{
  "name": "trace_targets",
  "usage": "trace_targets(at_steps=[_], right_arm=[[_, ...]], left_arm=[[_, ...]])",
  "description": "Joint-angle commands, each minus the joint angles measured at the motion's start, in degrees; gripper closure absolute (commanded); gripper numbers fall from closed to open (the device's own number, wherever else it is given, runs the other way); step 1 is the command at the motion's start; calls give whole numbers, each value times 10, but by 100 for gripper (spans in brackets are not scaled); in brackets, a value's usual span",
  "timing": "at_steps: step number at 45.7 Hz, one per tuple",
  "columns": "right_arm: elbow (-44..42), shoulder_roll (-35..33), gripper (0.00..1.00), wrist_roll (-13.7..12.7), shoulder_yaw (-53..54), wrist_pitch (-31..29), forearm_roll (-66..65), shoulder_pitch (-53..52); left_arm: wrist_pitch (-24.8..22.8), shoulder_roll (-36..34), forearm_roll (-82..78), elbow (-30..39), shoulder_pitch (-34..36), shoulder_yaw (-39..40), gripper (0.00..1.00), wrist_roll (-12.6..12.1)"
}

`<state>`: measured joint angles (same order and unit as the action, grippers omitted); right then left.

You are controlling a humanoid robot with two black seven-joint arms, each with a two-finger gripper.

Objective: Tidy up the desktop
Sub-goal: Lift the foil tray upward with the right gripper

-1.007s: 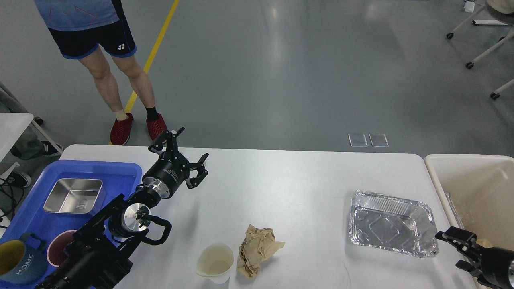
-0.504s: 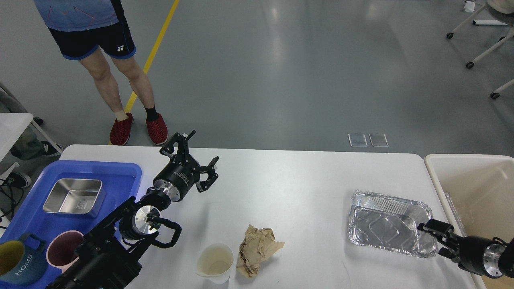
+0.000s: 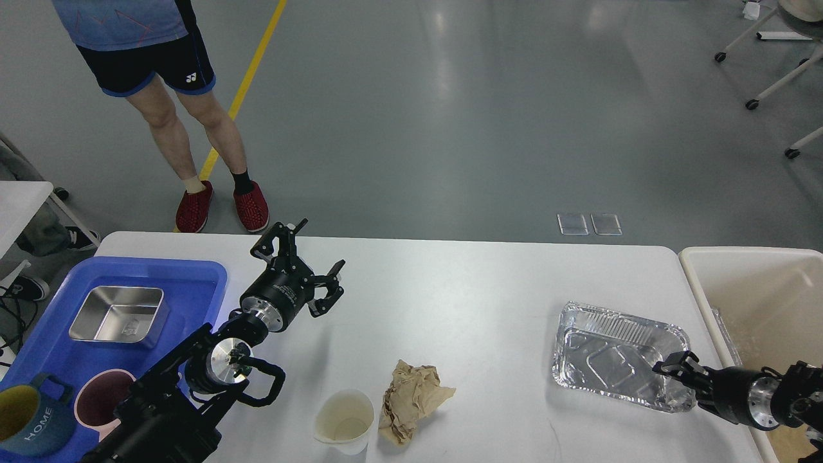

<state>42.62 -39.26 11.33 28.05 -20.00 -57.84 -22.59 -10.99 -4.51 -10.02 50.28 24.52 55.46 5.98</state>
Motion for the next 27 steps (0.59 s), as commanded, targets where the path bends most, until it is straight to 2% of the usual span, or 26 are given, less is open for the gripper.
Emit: trace_targets(at_steps=[1,11,22,27], right_arm=[[3,0,100,11,0,-4,0,0],[19,-1,100,43,2,-3,0,-16],[55,-3,100,43,2,-3,0,-31],[82,-13,100,35,1,-3,0,-49]], left_arm=[[0,-1,0,0,0,0,3,0],[1,-1,0,0,-5,0,3,0],[0,-3,0,0,-10,0,3,0],[0,-5,0,0,-10,0,3,0]])
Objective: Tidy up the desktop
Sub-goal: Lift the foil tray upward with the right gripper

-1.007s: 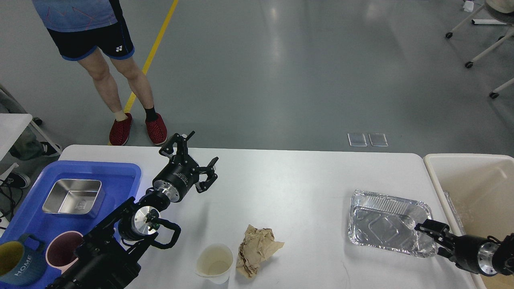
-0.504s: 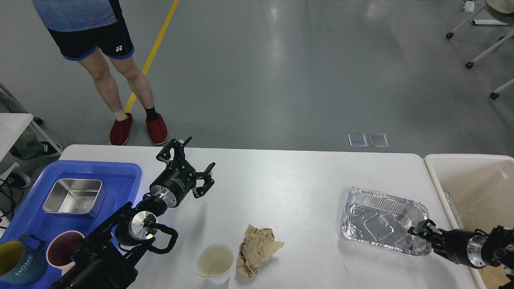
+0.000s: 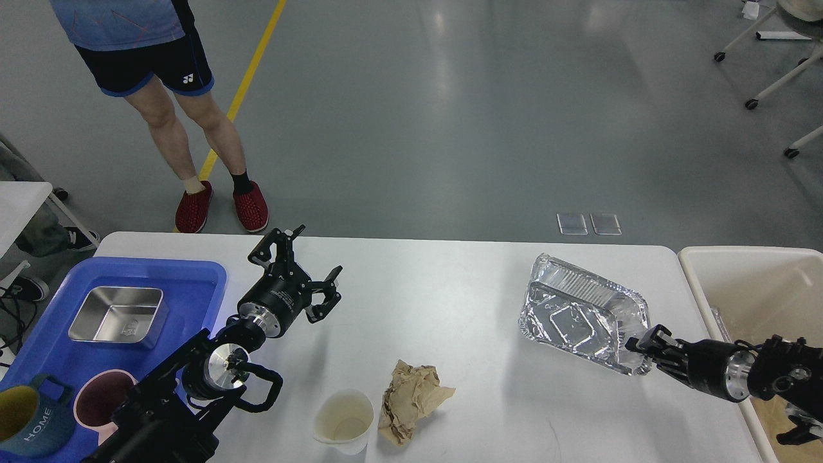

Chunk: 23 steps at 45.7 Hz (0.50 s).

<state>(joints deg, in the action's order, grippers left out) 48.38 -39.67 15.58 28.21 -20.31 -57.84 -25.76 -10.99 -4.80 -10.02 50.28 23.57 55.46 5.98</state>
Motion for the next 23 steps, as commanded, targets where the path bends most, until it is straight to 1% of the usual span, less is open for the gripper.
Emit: trace_targets(at_steps=[1,7,10,13,23], right_arm=[[28,-11,100,-9,-1,-1,0,-24],[34,-10,100,-34,-14,-5,3,-82],[34,-4,100,-49,-31,-20,6,-119],[32,3,100,-58,-49,-35,9,-154],[31,4,100,-64,-130,-77,19,-258]], left_arm=[[0,-2,0,-1,0,0,3,0],[2,-2,0,-4,0,1,3,1],[2,-2,0,-4,-3,1,3,1],[2,-4,0,-4,-4,1,3,1],[2,-16,0,-3,-8,1,3,1]])
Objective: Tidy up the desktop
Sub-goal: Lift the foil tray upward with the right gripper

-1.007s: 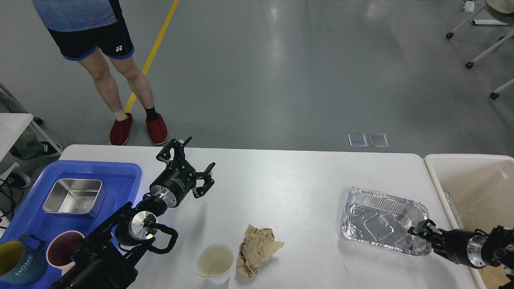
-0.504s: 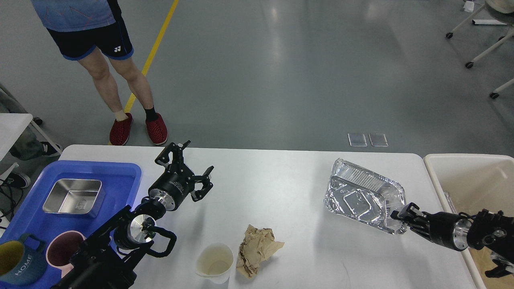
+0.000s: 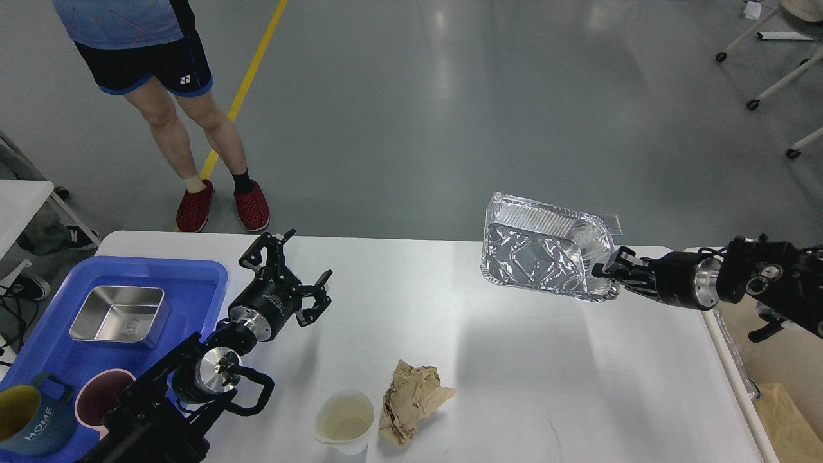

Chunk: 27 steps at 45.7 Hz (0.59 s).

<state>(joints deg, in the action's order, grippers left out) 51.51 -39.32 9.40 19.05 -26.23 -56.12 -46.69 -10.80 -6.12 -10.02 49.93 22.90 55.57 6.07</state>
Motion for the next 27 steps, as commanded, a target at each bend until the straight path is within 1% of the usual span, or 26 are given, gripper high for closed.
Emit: trace_targets(at_steps=[1,4,10,15,20,27], right_arm=[[0,0,100,-3,-44,-24,2,-58],[-2,6,100,-10,-54,-37,2,-76],[-5,38,100,-37,-56,-44,9,-95],[-18,75,100,-68,-59,-43,29,-111],[-45,103,100,-91,-60,-43,49,-115],[-52,109,100,-117,-60,-43,69,-116]], left_arm=[[0,-2,0,1,-1,0,3,0],[0,-2,0,1,-1,0,3,0],[0,-2,0,0,-1,0,3,0],[0,-4,0,1,-3,1,3,0],[0,-12,0,1,-4,1,3,0],[0,-18,0,0,-4,1,3,1]])
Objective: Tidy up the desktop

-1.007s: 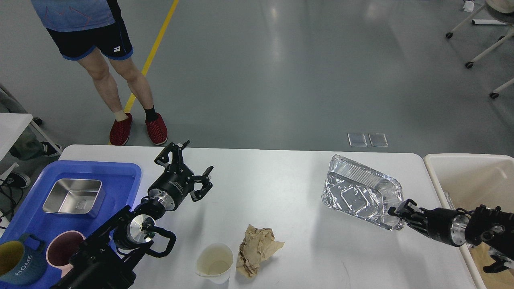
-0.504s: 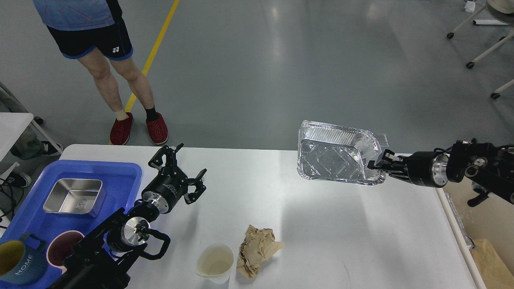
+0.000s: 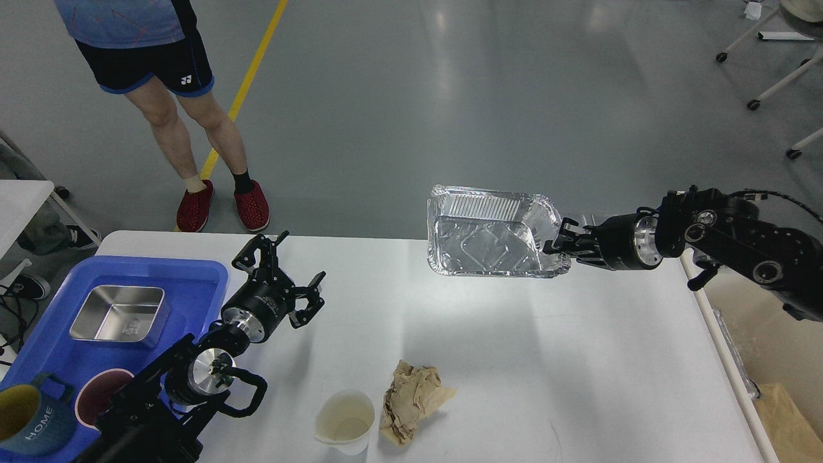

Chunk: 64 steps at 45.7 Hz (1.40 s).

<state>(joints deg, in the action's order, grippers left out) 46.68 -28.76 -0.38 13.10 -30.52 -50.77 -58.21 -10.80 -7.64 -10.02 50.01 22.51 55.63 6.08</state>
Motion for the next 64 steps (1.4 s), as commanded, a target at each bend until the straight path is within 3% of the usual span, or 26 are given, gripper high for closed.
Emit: trace_targets(at_steps=[1,11,16,64], right_arm=[[-4,4,100,-25,0,-1,21,-1],[-3,0,100,-97,0,0,124,-5],[3,0,100,-109,1,1,135,-5],[40,29,100,-109,8,58,41,38]], left_arm=[[0,-2,0,-1,-1,-1,3,1],[0,-1,0,-1,0,-1,3,1],[0,-1,0,-3,0,-1,3,1],[1,-3,0,1,6,-2,3,-7]])
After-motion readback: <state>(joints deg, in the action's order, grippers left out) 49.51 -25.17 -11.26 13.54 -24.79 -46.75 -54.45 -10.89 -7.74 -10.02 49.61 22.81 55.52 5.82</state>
